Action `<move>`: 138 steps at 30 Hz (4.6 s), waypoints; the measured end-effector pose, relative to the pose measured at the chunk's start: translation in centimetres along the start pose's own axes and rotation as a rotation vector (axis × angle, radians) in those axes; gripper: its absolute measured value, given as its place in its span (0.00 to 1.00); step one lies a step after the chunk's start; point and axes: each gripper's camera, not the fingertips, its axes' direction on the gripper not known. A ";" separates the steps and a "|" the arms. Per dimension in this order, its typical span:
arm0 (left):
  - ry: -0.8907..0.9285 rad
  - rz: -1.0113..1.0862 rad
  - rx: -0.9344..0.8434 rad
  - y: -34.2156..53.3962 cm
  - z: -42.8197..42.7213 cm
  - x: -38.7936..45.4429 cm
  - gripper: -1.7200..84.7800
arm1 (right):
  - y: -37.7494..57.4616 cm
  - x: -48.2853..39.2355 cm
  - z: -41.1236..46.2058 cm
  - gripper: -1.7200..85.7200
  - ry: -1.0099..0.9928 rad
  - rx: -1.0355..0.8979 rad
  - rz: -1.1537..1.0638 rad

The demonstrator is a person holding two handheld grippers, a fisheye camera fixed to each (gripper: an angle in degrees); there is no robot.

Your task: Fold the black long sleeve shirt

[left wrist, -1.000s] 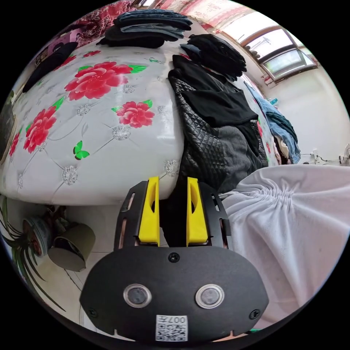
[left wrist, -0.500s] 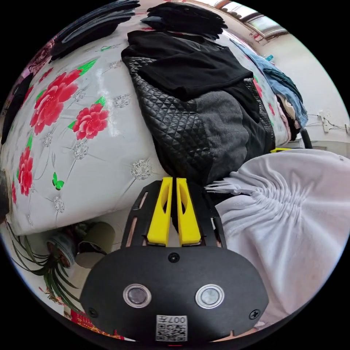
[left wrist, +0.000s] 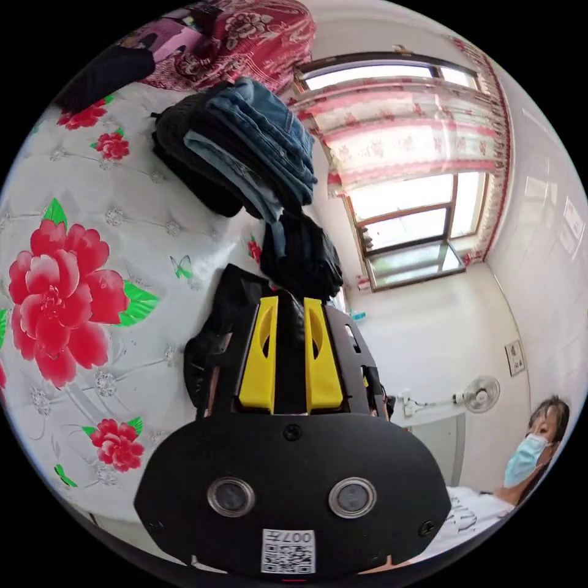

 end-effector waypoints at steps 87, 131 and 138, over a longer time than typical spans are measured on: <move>0.085 -0.087 -0.192 20.7 -11.5 -17.4 0.22 | 13.3 5.1 23.6 0.15 0.061 -0.574 -0.271; -0.699 0.486 -0.288 6.9 15.0 -3.9 0.14 | 9.8 4.0 34.3 0.10 0.272 -0.483 -0.569; -0.804 0.520 -0.496 24.3 27.1 -2.2 0.12 | 11.8 16.1 18.3 0.11 0.752 -0.469 -0.392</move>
